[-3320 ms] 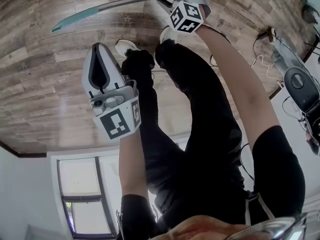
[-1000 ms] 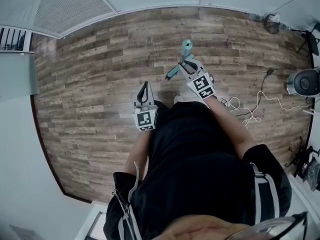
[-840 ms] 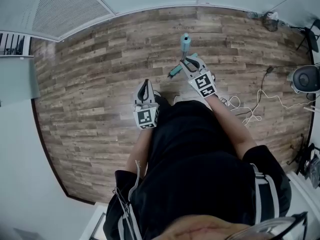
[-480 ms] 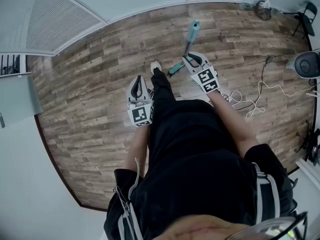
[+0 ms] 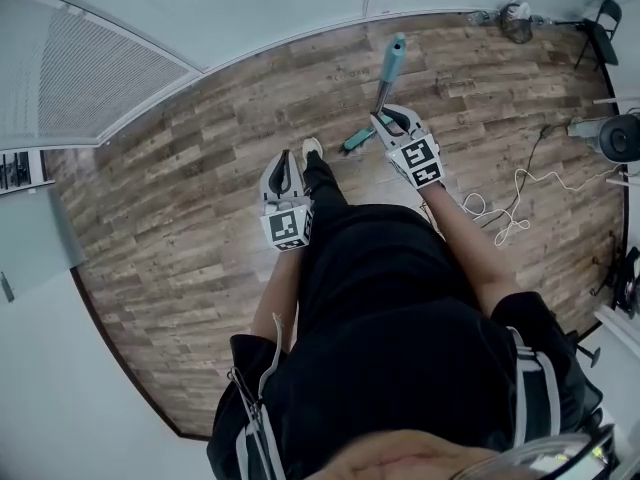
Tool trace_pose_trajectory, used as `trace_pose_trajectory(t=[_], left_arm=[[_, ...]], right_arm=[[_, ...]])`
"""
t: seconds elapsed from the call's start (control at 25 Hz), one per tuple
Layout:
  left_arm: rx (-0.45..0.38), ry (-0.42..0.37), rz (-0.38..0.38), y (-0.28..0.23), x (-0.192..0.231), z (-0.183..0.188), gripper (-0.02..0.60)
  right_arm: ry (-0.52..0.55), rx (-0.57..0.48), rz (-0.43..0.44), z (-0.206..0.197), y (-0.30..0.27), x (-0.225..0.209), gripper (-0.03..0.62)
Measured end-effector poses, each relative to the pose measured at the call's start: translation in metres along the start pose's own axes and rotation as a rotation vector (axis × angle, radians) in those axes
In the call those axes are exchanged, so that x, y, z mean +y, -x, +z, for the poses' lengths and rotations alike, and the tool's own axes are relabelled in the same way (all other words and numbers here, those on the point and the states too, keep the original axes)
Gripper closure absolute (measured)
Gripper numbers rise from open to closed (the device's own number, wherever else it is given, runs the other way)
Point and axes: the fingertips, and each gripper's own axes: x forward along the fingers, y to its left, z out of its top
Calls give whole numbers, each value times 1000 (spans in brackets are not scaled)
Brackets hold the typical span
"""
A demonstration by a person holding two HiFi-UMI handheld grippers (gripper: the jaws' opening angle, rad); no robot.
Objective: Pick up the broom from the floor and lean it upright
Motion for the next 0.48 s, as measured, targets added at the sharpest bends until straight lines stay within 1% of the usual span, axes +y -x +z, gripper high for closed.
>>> trace_pose_trajectory(t=[0.24, 0.28, 0.4, 0.48], left_arm=[[35, 36, -15, -54, 62, 13, 561], [32, 31, -17, -63, 70, 17, 561], [-9, -29, -42, -92, 91, 36, 561], [-23, -40, -64, -109, 103, 43, 561]], right_arm=[[-21, -16, -20, 51, -72, -31, 516], [-19, -23, -20, 59, -82, -34, 516], [-7, -54, -27, 84, -112, -44, 516], [-19, -66, -36, 98, -132, -48, 516]])
